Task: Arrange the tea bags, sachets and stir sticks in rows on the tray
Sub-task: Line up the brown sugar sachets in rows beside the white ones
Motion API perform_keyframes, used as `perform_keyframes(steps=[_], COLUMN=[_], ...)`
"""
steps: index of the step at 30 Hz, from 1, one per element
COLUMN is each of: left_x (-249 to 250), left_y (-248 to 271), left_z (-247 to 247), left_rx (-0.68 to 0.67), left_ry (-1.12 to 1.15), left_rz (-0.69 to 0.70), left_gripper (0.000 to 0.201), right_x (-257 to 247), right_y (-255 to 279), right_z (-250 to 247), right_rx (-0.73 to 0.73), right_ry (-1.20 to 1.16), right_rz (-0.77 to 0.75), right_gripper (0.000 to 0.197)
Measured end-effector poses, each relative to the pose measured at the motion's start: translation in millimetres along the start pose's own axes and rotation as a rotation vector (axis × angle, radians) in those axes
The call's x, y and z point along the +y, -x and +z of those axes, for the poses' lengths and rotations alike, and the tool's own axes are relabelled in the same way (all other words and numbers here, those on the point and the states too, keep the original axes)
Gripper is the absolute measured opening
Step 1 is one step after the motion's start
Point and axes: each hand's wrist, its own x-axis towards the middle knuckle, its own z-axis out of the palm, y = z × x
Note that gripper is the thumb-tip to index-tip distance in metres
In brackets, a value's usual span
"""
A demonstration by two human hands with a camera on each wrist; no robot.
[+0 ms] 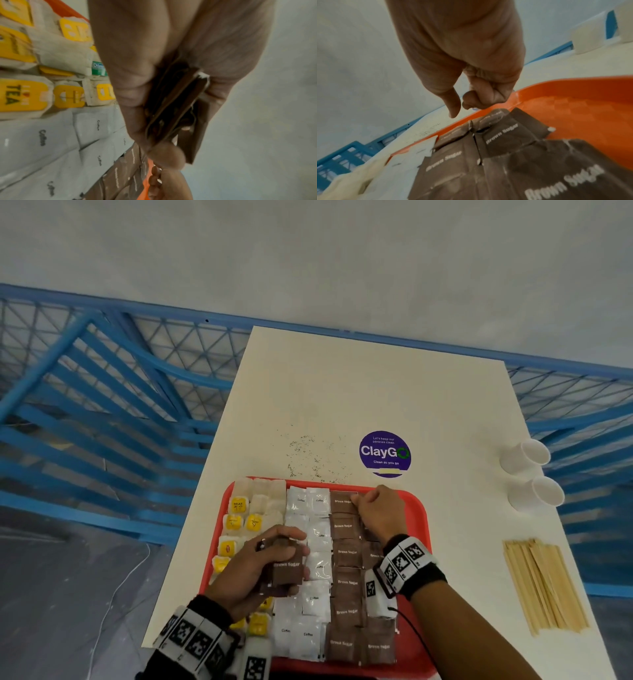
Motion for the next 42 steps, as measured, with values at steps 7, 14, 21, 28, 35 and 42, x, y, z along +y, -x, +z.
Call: perform_keyframes(steps=[7, 14, 21, 28, 35, 42], left_x=[10.6, 0.9, -10.5, -10.0, -0.5, -2.1], left_y=[-2.5, -5.5, -7.7, -4.2, -1.6, -8.3], left_z=[22.2, 69.8, 93.8, 88.7, 84.1, 84.2], left_rx=[-0.118, -0.087, -0.148, -0.110, -0.096, -0.073], left_ry=[0.035, -0.172, -0.039, -0.392, -0.511, -0.567], left_rz=[0.051, 0.131, 0.010, 0.086, 0.194, 0.266], left_gripper=[0.045, 0.030, 0.021, 0.016, 0.027, 0.029], right_x=[-24.3, 4.8, 21.2, 19.4, 17.9, 24.6], right_y=[83.4, 133.9, 136.6, 131.0, 135.5, 140.1], right_z=[-55.3, -81.5, -80.5, -96.7, -90.9, -83.1], right_rx=[-0.372, -0.490, -0.309, -0.315, -0.279, 0.107], right_ry=[-0.341, -0.479, -0.455, -0.548, -0.687, -0.326], right_rz=[-0.151, -0.231, -0.331, -0.285, -0.239, -0.518], right_gripper=[0.020, 0.032, 0.025, 0.005, 0.022, 0.022])
